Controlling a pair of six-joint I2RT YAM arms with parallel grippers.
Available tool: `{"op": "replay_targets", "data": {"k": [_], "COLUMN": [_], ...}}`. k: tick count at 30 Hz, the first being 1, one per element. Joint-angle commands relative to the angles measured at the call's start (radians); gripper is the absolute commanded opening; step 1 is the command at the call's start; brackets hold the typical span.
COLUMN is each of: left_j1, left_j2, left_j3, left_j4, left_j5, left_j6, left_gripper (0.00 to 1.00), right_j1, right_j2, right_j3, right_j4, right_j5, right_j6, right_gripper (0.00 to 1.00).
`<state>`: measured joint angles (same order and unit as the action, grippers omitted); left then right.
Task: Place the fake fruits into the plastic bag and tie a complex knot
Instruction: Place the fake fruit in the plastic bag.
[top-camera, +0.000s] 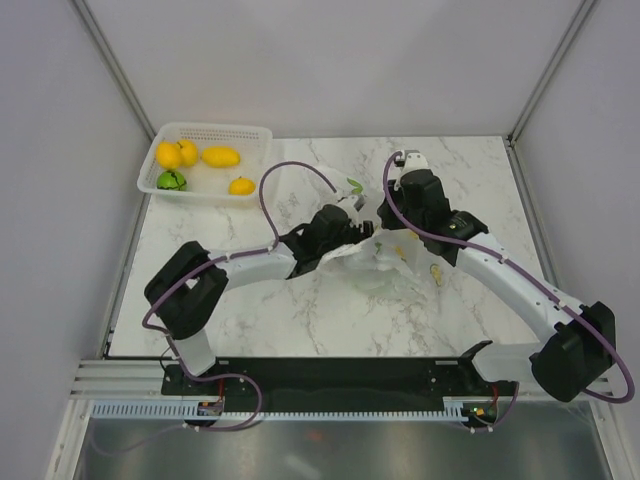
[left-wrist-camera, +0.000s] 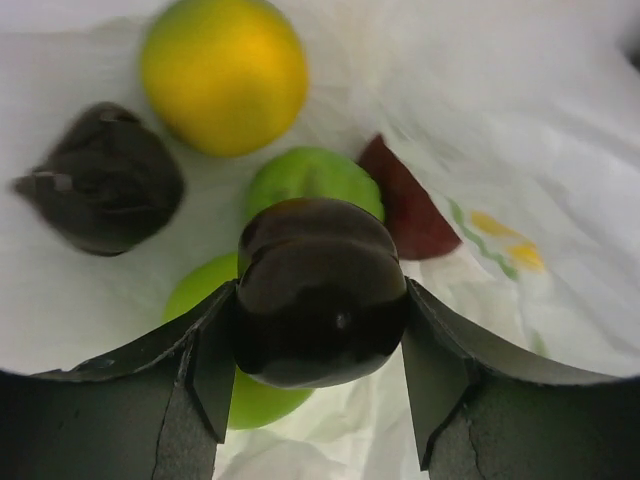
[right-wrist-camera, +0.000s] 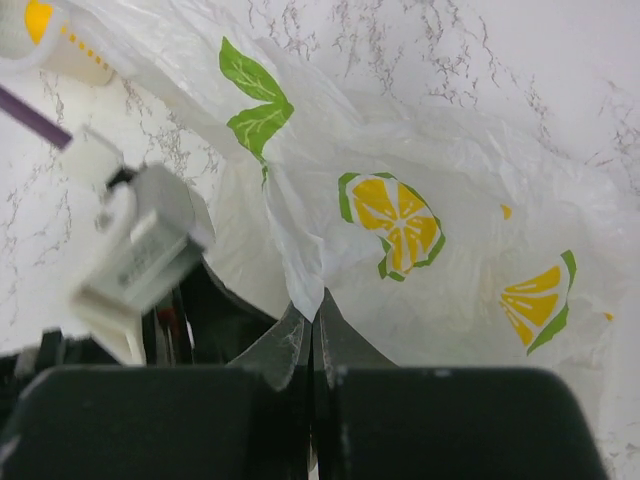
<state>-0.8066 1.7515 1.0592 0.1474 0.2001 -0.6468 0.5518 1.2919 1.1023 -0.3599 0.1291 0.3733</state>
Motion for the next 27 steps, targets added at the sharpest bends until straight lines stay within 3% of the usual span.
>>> {"op": "replay_targets", "data": {"k": [1,3,4,5,12,16,27], "left_j1": [-0.107,-0.129,-0.143,-0.146,-0.146,-0.144,-0.132], "left_j2": [-0.036,-0.052,-0.078,-0.092,-0.211,-0.282,-0.615], "left_j3": [-0.028,-0.082,-0.103,-0.138,-0.156,-0.145,-0.24], "left_j4": [0.125,0.168,0.185,0.196,0.087,-0.069,-0.201], "left_j5": [-0.062,-0.103,-0.114,-0.137,-0.223,-0.319,-0.551], "left_j6": [-0.034,-0.04,-0.042,-0.043,0.012,0.059,0.229], "left_gripper": [0.51,0.81,0.86,0.99,1.0,1.0,1.0], "right_j1": [-0.004,-0.003,-0.004,-0.004,-0.004,-0.004,-0.004], "right_j2": [-0.006,-0.028,-0.034,-0.043,-0.065,-0.075,-0.144], "right_j3": [0.038,0.025,0.024,0.021,0.005,-0.005,-0.105], "right_j4": [0.015,0.019,0.021,0.022,0.015,-0.005,-0.031], "right_j5": [0.059,0.066,0.064,0.066,0.055,0.011,-0.016], "right_j6": [0.035,0.045,0.049,0.049,0.049,0.029,0.01], "right_gripper": [0.0,0.0,0.0,0.0,0.0,0.0,0.0]}}
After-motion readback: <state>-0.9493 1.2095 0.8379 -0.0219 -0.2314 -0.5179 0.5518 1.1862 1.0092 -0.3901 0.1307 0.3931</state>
